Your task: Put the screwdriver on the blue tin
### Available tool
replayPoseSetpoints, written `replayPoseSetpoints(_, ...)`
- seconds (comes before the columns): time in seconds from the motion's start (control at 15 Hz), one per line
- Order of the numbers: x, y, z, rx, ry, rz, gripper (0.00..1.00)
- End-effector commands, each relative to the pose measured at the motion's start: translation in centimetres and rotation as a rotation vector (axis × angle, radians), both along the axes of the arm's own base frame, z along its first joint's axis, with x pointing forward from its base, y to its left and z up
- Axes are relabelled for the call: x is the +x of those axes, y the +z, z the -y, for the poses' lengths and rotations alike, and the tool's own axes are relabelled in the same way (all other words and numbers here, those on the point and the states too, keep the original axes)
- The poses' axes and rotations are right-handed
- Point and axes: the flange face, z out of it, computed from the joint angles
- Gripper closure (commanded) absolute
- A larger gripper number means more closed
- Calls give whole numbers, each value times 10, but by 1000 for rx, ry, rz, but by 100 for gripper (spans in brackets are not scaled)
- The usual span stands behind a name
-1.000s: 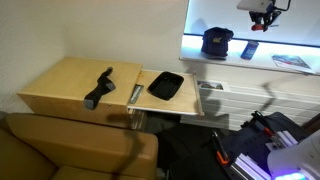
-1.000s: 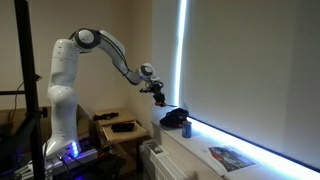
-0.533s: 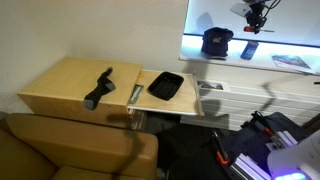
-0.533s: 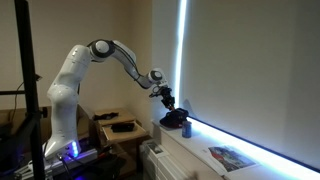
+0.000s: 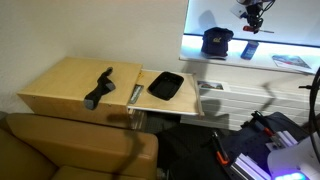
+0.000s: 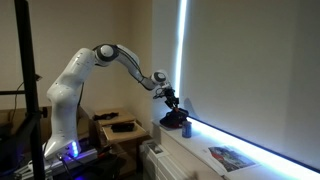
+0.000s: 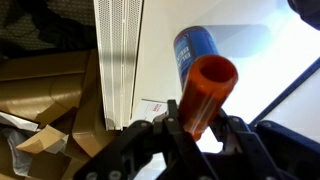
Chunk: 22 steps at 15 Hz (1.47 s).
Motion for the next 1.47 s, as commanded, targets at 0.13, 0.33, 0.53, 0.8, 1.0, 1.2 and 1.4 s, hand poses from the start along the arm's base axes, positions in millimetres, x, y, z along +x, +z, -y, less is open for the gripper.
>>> replayPoseSetpoints(0.13, 32, -31, 47, -122, -123, 58, 91)
replayPoseSetpoints(0.33, 41, -49, 61, -155, -142, 45, 91)
replayPoseSetpoints(0.53, 36, -56, 56, -151, -125, 37, 66)
replayPoseSetpoints(0.8, 37, -68, 60, -149, -139, 37, 91)
replayPoseSetpoints(1.0, 30, -76, 70, -152, -156, 33, 91)
replayPoseSetpoints(1.2, 24, -84, 76, -150, -168, 30, 91)
replayPoseSetpoints(1.4, 22, -86, 79, -148, -158, 43, 91)
